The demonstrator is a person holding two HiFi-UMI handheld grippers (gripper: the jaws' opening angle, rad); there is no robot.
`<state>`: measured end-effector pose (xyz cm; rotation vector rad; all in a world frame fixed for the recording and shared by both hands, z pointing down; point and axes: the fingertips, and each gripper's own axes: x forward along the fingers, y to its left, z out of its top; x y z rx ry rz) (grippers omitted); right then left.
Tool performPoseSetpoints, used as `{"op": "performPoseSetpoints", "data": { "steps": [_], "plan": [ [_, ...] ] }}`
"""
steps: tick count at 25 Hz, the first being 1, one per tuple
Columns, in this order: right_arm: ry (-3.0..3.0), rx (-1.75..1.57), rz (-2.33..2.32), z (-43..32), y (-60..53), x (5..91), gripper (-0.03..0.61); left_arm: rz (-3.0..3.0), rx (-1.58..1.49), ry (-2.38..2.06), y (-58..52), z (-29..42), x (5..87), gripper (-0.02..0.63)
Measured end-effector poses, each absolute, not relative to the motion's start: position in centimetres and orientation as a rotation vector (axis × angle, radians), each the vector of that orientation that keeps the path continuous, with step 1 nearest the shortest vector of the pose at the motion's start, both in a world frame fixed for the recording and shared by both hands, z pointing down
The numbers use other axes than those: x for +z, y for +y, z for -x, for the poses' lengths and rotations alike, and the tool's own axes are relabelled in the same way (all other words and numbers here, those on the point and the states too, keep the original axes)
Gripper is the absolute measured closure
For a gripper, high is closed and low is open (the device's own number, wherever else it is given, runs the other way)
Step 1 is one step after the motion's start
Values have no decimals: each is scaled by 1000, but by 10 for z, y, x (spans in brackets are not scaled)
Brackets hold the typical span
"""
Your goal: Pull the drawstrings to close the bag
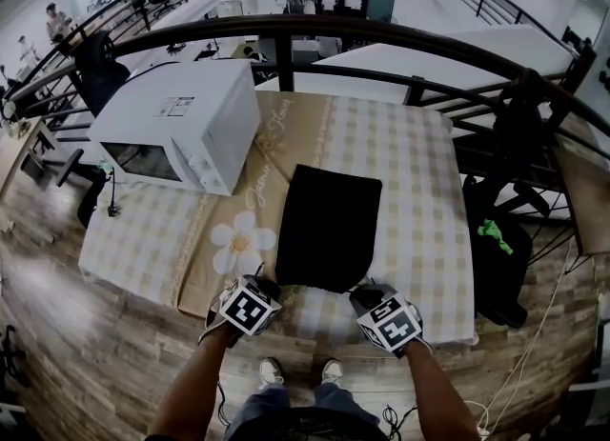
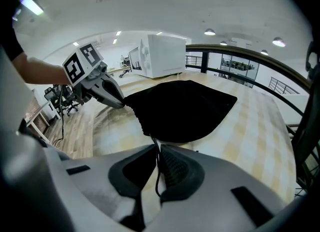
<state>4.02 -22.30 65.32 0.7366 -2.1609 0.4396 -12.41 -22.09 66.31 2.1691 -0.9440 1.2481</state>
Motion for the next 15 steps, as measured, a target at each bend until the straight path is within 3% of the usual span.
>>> {"op": "performPoseSetpoints", "data": {
  "steps": [15],
  "plan": [
    [-2153, 417, -767, -41, -219, 648, 554, -2192, 1244, -982, -221, 124, 652, 586]
  ]
}}
